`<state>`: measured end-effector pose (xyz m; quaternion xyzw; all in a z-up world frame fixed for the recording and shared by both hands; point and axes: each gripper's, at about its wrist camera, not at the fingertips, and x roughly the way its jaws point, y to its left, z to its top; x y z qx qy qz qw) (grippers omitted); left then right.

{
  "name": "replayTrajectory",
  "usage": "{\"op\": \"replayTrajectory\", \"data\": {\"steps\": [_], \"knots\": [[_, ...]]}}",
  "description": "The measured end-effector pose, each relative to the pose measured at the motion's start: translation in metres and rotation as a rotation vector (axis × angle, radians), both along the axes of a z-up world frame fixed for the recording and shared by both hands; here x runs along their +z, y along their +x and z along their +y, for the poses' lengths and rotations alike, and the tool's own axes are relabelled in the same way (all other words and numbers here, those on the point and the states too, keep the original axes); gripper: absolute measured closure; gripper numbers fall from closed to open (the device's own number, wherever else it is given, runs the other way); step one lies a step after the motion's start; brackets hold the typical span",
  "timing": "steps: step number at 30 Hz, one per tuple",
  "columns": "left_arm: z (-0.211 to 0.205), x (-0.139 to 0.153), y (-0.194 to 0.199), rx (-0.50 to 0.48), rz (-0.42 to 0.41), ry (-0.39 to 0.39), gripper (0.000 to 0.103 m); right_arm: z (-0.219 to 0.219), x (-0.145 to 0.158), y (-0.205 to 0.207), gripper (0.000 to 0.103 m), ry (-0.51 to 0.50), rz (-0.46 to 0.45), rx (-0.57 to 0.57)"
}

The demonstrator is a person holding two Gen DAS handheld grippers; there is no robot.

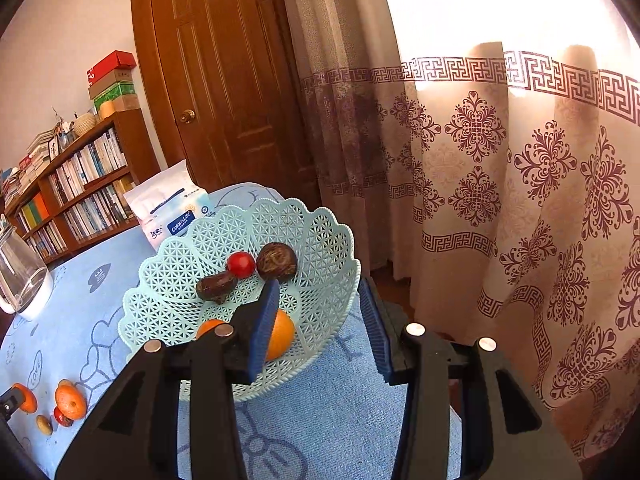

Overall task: Organize fruits
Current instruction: 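Carry the large orange into the basket and open the left gripper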

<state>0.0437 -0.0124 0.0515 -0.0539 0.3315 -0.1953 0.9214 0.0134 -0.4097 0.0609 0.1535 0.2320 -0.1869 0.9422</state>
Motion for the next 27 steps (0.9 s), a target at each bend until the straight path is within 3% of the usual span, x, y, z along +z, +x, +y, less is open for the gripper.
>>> {"op": "replayTrajectory", "data": {"steps": [3,13,27], "knots": [[-0.003,0.0,-0.001,-0.001,-0.003,0.006,0.065,0.002,-0.001,-0.004,0.05,-0.002,-0.015,-0.017],[-0.03,0.0,0.0,-0.031,0.033,0.02,0.065,0.005,0.0,-0.01,0.043,-0.011,-0.047,-0.043],[-0.143,0.025,0.018,-0.205,0.006,0.059,0.065,-0.01,-0.003,-0.017,0.041,0.072,-0.068,-0.064]]}}
